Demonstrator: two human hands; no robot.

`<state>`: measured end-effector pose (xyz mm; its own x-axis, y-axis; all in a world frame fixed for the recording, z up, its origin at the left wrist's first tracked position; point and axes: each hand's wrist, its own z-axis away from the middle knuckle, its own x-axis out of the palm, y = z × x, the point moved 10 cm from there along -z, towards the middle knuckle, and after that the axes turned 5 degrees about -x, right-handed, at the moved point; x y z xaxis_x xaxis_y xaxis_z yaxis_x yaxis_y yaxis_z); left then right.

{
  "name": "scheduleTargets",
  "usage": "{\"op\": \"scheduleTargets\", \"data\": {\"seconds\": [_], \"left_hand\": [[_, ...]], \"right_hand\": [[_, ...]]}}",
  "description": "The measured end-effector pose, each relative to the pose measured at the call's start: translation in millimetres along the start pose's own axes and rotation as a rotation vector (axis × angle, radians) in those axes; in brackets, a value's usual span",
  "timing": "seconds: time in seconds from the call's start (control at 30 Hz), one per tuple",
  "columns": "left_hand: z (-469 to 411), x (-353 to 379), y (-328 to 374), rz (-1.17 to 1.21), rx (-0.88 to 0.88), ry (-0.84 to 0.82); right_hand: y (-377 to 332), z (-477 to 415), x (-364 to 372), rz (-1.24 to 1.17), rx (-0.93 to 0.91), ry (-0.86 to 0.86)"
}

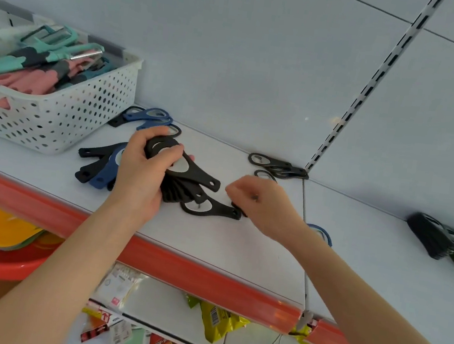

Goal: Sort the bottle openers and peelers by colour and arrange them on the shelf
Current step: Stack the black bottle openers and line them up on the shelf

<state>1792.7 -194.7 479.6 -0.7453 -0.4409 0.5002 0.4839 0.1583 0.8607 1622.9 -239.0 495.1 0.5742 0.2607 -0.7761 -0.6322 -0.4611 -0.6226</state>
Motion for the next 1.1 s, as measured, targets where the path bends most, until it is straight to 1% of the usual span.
{"op": "scheduleTargets", "data": {"seconds": [0.07,0.1,0.17,0.23,0.3,0.37,0.4,0.43,0.53,0.6,0.67,0.73,0.8,0.87,0.93,1.03,1.1], "left_hand": [[0.0,-4.7,4.7,0.004,0.015,0.014],[-0.4,-7.0,5.8,-0.002,0.021,0.017],[-0.9,-11.4,7.9,-0.034,0.036,0.025],[-2.8,-17.8,11.4,-0.11,0.069,0.049],[-5.5,-22.7,10.6,-0.166,0.071,0.07],[-6.8,-21.7,3.7,-0.164,0.023,0.071],[-6.3,-17.8,-0.9,-0.146,-0.009,0.063],[-5.2,-11.6,-5.6,-0.11,-0.041,0.043],[2.4,9.4,-18.4,-0.044,-0.111,-0.021],[6.2,16.3,-21.5,-0.094,-0.1,-0.047],[7.1,13.7,-22.5,-0.145,-0.099,-0.046],[6.2,7.8,-21.8,-0.151,-0.111,-0.032],[4.5,4.0,-19.2,-0.165,-0.104,-0.025],[4.1,3.6,-17.7,-0.178,-0.099,-0.039],[3.6,4.7,-18.2,-0.175,-0.103,-0.059],[3.6,5.9,-19.5,-0.167,-0.108,-0.072],[3.4,7.7,-21.4,-0.167,-0.114,-0.087]], "right_hand": [[-2.3,3.8,15.9,0.209,-0.082,-0.143],[-2.8,5.7,22.1,0.289,-0.115,-0.185],[-4.2,8.7,21.0,0.319,-0.134,-0.176],[-3.1,10.5,6.9,0.272,-0.12,-0.092],[1.9,12.2,-20.6,0.172,-0.06,0.069],[2.6,15.8,-43.4,-0.072,-0.01,0.219],[-3.0,16.8,-47.6,-0.165,-0.019,0.264],[-12.6,17.1,-45.8,-0.203,-0.048,0.278],[-45.7,19.0,-17.1,-0.16,-0.17,0.239],[-54.9,20.4,-5.3,-0.123,-0.221,0.243],[-46.2,16.5,-6.7,-0.129,-0.196,0.228],[-24.4,8.4,-11.0,-0.044,-0.112,0.182],[2.9,1.8,-6.2,0.166,-0.025,0.094],[19.1,2.1,6.2,0.355,0.02,-0.006],[21.3,6.4,11.6,0.399,0.015,-0.023],[20.2,11.8,3.8,0.403,0.034,0.02],[18.9,12.2,-0.2,0.448,0.068,0.045]]}}
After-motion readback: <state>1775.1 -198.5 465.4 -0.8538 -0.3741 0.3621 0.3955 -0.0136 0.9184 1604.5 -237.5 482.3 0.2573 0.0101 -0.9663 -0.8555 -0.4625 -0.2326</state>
